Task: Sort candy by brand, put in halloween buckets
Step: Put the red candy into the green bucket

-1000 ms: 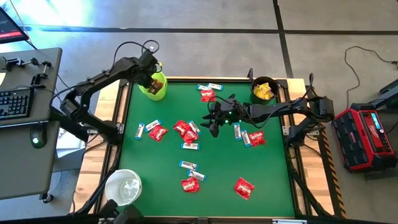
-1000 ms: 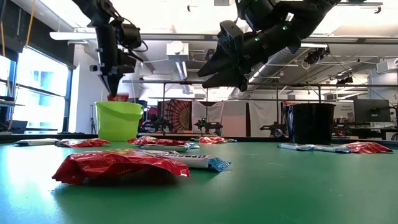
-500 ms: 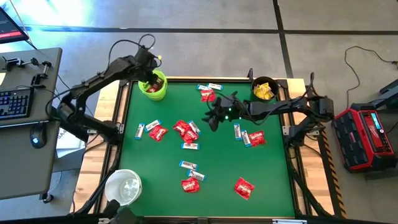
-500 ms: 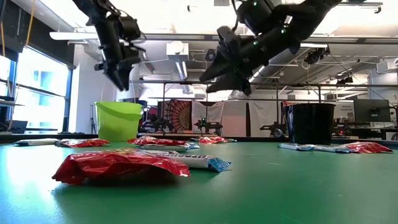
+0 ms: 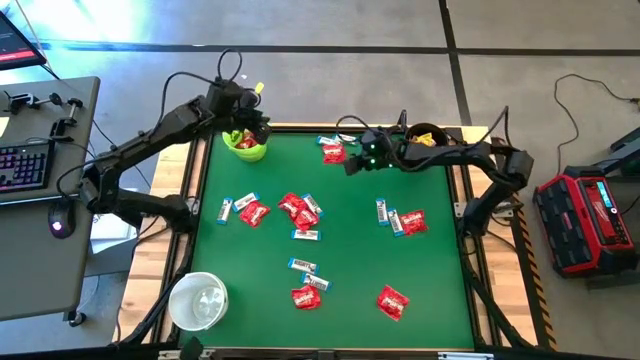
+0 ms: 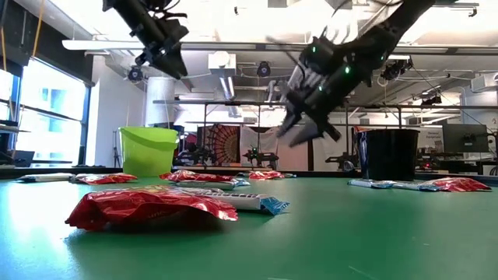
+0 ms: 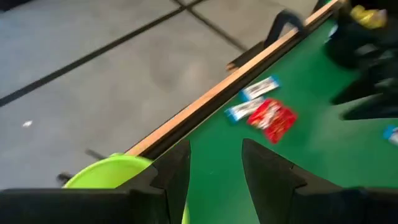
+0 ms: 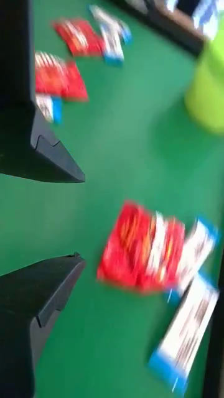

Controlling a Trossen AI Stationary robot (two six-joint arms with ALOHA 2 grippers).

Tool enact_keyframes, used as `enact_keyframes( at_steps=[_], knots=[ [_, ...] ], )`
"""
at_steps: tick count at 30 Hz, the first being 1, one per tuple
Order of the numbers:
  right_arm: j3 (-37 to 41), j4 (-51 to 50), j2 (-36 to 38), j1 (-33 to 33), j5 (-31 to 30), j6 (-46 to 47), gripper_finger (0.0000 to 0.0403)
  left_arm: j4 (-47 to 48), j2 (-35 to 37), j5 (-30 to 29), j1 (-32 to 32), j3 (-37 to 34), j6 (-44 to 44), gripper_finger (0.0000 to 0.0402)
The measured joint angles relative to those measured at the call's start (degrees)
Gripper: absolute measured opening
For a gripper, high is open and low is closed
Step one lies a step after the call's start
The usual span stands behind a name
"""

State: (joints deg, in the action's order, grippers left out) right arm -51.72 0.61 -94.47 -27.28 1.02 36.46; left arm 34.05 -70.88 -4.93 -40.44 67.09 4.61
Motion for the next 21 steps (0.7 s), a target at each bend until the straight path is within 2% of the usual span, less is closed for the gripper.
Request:
enact_keyframes(
  at_steps=[5,10,18,21],
  knots=[
    [0.0,0.17,-3.51,-2.84,-1.03,3.56,0.019,-3.63,1.81,0.45,2.8,-4.02,5.16,0.0138],
    [-0.29,2.78,-7.22,-4.11,-1.46,5.12,0.019,-4.94,3.5,0.58,6.02,-5.98,5.7,0.0138],
    [-10.84,-5.45,-15.29,-4.36,-2.39,1.43,0.019,-4.84,4.58,0.49,9.28,-6.14,5.76,0.0138],
    [-13.75,-6.04,-17.87,-4.6,-0.97,0.07,0.019,-4.78,4.58,0.48,9.92,-6.14,5.76,0.0138]
  ],
)
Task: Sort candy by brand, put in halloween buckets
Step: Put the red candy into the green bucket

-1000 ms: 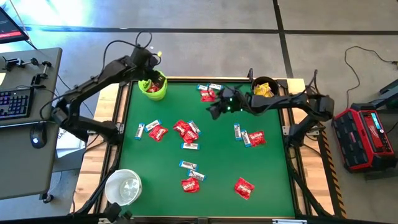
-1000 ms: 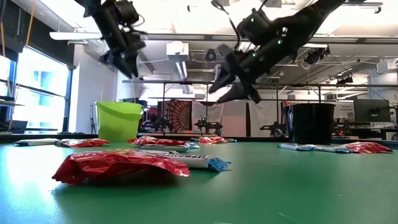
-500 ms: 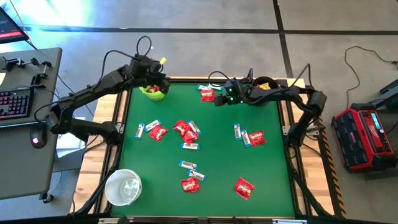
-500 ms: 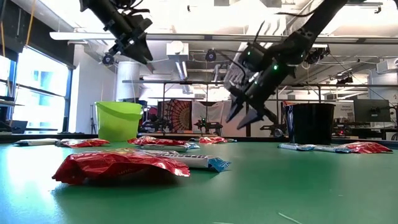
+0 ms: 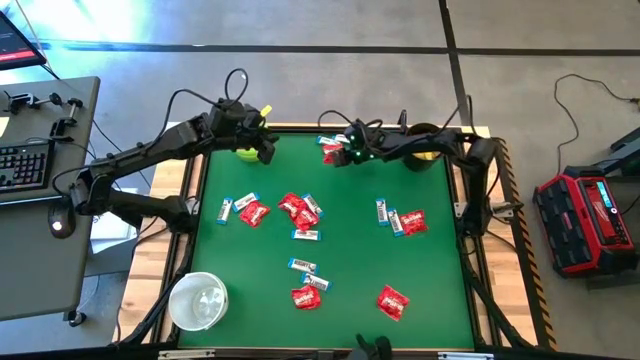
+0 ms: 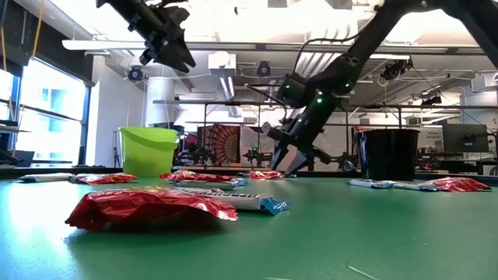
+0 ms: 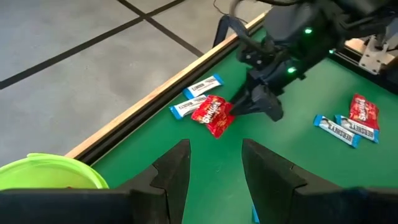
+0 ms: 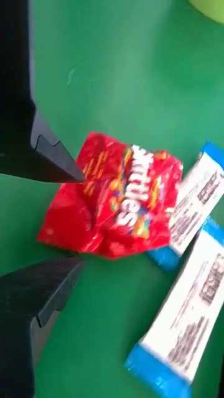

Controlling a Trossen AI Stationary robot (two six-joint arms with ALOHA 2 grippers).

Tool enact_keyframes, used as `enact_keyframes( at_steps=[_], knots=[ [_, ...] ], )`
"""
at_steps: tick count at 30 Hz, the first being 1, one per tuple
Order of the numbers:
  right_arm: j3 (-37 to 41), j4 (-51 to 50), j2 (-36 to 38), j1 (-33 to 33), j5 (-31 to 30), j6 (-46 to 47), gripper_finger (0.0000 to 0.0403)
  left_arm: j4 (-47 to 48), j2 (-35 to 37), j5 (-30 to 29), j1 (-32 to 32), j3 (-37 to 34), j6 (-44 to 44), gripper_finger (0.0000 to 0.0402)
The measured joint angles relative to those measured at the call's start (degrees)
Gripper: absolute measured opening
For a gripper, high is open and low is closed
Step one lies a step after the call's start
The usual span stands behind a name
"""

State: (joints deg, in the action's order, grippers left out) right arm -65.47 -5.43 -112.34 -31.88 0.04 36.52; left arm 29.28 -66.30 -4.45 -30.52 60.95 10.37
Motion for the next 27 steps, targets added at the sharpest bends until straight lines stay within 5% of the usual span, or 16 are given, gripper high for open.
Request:
enact_keyframes(
  at_steps=[8,19,27],
  knots=[
    [-1.77,-0.72,-1.79,-0.68,3.54,-5.16,0.0182,0.97,0.0,-0.01,1.63,0.0,0.0,0.0138],
    [-1.66,0.48,-1.9,-0.61,5.67,-9.69,0.0012,0.87,0.0,0.0,4.87,0.04,-0.58,0.0138],
    [-1.64,2.58,-0.37,0.38,11.56,-10.92,0.0002,0.85,0.0,0.0,6.55,0.04,-3.01,0.0138]
  ],
)
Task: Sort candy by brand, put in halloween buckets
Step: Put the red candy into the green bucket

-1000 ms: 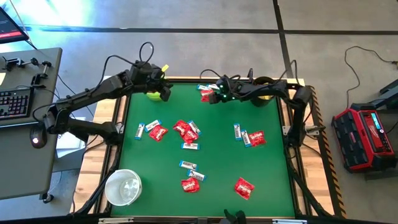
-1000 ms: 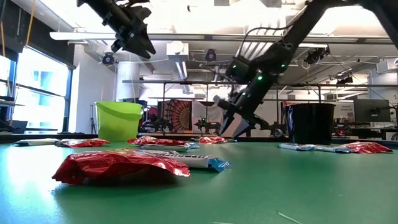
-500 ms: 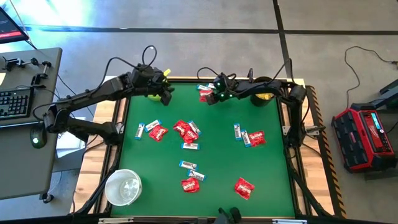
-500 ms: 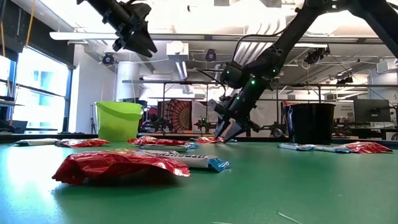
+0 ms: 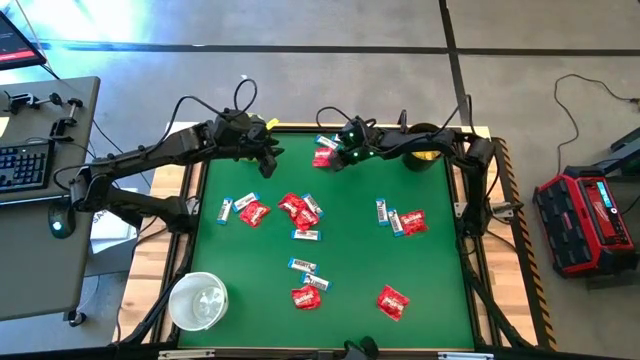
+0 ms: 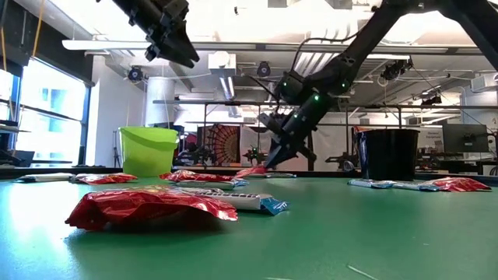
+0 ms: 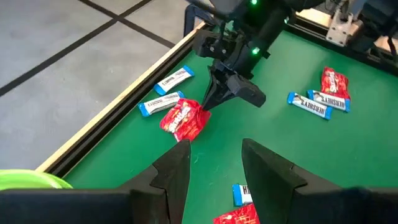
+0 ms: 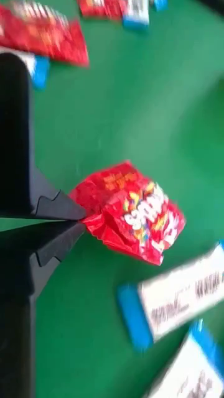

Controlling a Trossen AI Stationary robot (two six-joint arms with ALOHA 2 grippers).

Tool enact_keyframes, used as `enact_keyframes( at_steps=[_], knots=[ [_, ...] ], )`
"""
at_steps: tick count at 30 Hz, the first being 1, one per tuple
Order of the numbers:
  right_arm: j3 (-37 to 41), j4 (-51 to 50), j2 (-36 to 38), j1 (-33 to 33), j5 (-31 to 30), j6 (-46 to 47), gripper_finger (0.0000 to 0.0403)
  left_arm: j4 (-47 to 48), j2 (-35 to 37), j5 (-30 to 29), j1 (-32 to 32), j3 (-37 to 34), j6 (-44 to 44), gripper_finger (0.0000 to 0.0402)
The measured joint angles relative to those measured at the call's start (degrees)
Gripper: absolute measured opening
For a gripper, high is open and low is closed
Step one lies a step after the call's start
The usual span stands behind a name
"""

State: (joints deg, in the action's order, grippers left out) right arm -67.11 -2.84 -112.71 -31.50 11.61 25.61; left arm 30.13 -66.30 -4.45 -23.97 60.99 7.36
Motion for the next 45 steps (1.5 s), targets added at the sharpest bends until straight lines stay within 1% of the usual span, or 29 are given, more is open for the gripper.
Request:
enact_keyframes(
  at_steps=[5,9,15,17,21,23,30,33,36,38,40,45],
  knots=[
    [0.0,0.52,1.38,1.16,2.01,-0.61,0.0,0.02,0.0,0.16,0.89,0.0,-0.46,0.0138],
    [0.0,0.79,2.58,2.33,2.79,-0.61,0.0,0.05,-0.46,2.51,1.58,0.02,-0.55,0.0138],
    [0.0,1.0,4.24,4.64,3.64,1.1,0.0,0.04,-4.0,2.51,4.65,0.04,-2.92,0.0138],
    [0.0,1.44,4.5,5.4,3.64,2.28,0.0,0.04,-6.02,1.68,6.06,0.04,-4.06,0.0138],
    [0.0,3.39,4.51,6.79,4.13,4.76,0.0,0.02,-9.85,-3.91,8.84,0.04,-5.55,0.0145],
    [0.0,4.43,4.51,7.38,4.12,5.82,0.0,-0.08,-11.63,-5.45,9.8,0.04,-5.46,0.0153],
    [0.0,5.79,4.51,8.14,4.42,7.41,0.0,-0.79,-17.8,-6.47,12.25,0.07,-4.71,0.0184],
    [0.0,5.78,4.51,8.1,4.38,7.1,0.0,-1.02,-19.1,-6.55,12.68,0.07,-4.96,0.0183],
    [0.0,4.66,4.51,8.1,3.84,4.38,0.0002,-0.96,-19.38,-6.62,12.92,0.07,-4.76,0.0168],
    [0.0,2.45,4.51,8.13,3.81,0.51,0.0014,-0.96,-19.08,-6.54,12.9,0.07,-4.49,0.0154],
    [0.0,-0.23,4.51,8.28,3.48,-3.98,0.0037,-1.03,-18.5,-5.51,12.88,0.07,-4.55,0.0137],
    [0.0,-5.86,4.51,8.69,-0.83,-16.92,0.0128,-1.39,-16.39,0.6,12.17,0.07,-5.05,0.0097]
  ],
)
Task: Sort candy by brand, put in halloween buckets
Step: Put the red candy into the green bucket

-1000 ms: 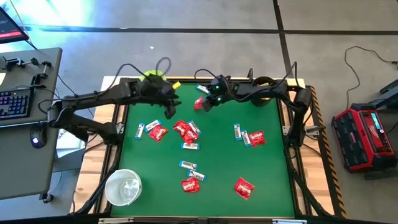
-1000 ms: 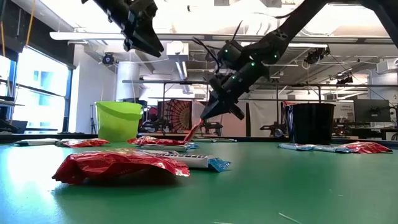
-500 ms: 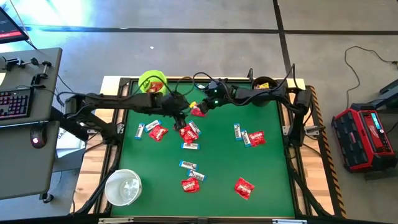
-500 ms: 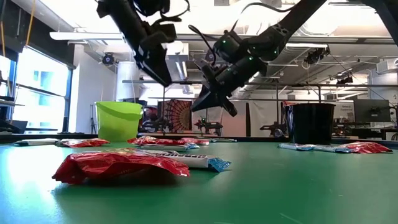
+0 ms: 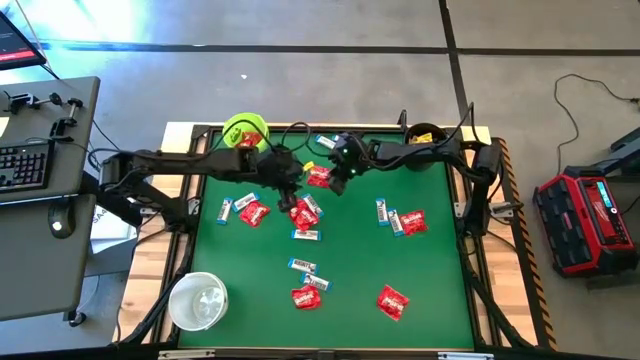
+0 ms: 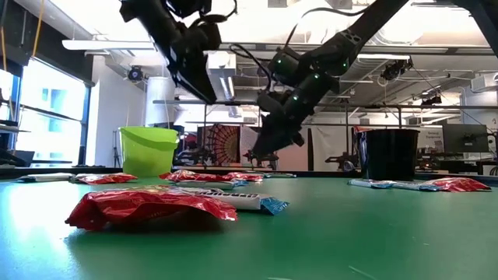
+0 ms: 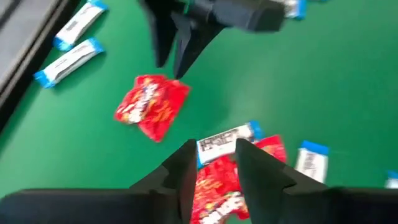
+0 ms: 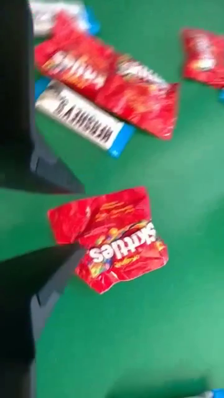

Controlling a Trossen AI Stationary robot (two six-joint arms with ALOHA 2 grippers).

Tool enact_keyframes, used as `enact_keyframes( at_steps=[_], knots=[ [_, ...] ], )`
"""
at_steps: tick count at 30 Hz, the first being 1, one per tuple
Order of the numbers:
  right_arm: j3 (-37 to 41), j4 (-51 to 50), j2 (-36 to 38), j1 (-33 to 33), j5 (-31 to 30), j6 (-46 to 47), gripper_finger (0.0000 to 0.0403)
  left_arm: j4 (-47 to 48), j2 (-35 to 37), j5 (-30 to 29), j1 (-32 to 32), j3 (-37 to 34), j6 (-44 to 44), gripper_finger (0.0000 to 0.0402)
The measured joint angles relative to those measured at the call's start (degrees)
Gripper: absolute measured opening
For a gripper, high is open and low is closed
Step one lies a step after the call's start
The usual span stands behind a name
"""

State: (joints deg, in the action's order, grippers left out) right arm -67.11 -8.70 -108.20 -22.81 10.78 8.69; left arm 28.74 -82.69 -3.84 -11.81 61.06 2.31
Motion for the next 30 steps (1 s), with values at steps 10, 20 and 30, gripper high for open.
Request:
enact_keyframes(
  at_steps=[10,20,30],
  knots=[
    [0.0,0.41,-0.66,-0.07,-1.08,-18.86,0.0246,-4.77,2.55,8.73,-0.55,0.0,-0.85,0.0041],
    [0.0,4.31,-3.3,-0.23,-1.32,-20.56,0.0247,-4.26,2.72,9.19,-0.49,0.0,0.04,0.003],
    [-0.21,4.11,-8.38,-1.2,-0.75,-16.2,0.0245,-3.32,2.73,10.8,0.67,0.0,0.48,0.003]
  ],
)
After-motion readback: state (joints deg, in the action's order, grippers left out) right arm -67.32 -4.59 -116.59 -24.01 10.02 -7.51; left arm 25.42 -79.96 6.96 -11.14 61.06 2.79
